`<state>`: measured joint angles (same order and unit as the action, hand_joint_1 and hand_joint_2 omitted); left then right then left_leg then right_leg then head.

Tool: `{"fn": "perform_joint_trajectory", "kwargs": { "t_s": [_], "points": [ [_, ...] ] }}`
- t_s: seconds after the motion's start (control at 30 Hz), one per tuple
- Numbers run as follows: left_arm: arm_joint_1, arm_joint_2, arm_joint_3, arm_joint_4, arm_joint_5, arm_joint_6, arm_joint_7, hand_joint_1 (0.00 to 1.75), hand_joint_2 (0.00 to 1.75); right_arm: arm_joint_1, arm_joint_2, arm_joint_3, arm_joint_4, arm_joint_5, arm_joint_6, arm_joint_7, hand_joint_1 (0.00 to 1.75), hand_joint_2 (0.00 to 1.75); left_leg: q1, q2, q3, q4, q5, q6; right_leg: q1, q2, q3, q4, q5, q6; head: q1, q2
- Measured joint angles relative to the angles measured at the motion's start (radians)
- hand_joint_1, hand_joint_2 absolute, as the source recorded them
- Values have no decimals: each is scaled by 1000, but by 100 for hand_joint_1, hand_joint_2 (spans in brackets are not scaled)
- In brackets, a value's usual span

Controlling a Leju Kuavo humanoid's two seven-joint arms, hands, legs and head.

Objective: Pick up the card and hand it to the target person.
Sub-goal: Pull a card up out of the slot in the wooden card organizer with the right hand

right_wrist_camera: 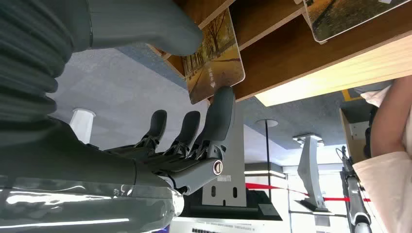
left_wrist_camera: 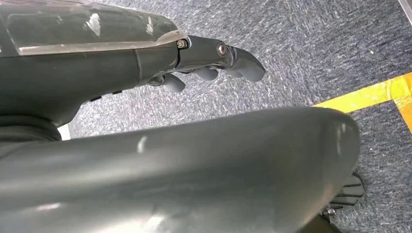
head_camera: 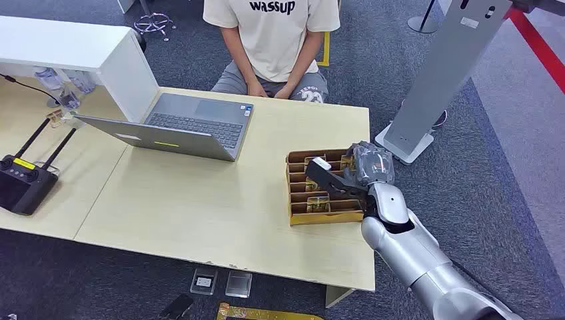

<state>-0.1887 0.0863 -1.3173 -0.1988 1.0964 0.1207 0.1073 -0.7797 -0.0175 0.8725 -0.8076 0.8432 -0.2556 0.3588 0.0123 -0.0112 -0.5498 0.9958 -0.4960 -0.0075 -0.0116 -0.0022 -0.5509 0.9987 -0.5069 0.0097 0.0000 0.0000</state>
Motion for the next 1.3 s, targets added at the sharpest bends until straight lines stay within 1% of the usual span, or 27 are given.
{"fn": "perform_joint_trajectory", "kwargs": {
  "t_s": [0.13,0.23,0.4,0.6,0.93,1.07,1.17,1.23,1.3],
  "points": [
    [0,0,-1,0,0,0,0,0,0,-1,0,-1,-2,-1,-2,-1,88,175,0,0,-1,0,0,0,0,0,0,0,0,0,0,0],
    [-1,0,-2,0,0,-1,0,0,0,-2,-1,-2,-4,-3,-4,-1,85,175,0,0,-1,0,0,0,0,0,-1,0,0,0,0,0],
    [-1,1,-4,0,0,-2,2,0,0,-1,-4,-8,-18,-7,-18,-2,93,175,0,0,0,0,0,0,0,0,0,0,0,0,0,0],
    [-3,1,-7,0,-2,-4,2,0,0,-4,-8,-8,-28,-9,-11,-2,88,175,0,0,-1,1,0,0,0,0,-1,1,0,0,0,0],
    [-6,0,-11,0,-6,-6,3,0,0,6,-6,-5,-5,-13,-2,1,80,175,0,-1,0,0,0,0,0,-1,0,0,0,0,0,0],
    [-4,-1,-12,0,-6,-6,3,0,0,8,-4,-7,2,-17,-1,1,69,175,0,-1,0,0,0,0,0,-1,0,0,0,0,0,0],
    [-3,-1,-12,0,-6,-5,4,0,0,8,-2,-7,8,-19,0,1,65,175,0,-1,0,0,0,0,0,-1,0,0,0,0,0,0],
    [-3,-1,-12,0,-6,-5,4,0,0,7,-1,-7,11,-20,1,0,67,175,0,0,0,0,0,0,0,-1,0,0,0,0,0,0],
    [-3,-2,-12,0,-6,-4,4,0,0,7,-1,-8,14,-20,1,0,72,175,0,0,0,0,0,0,0,0,0,0,0,0,0,0]
  ]
}}
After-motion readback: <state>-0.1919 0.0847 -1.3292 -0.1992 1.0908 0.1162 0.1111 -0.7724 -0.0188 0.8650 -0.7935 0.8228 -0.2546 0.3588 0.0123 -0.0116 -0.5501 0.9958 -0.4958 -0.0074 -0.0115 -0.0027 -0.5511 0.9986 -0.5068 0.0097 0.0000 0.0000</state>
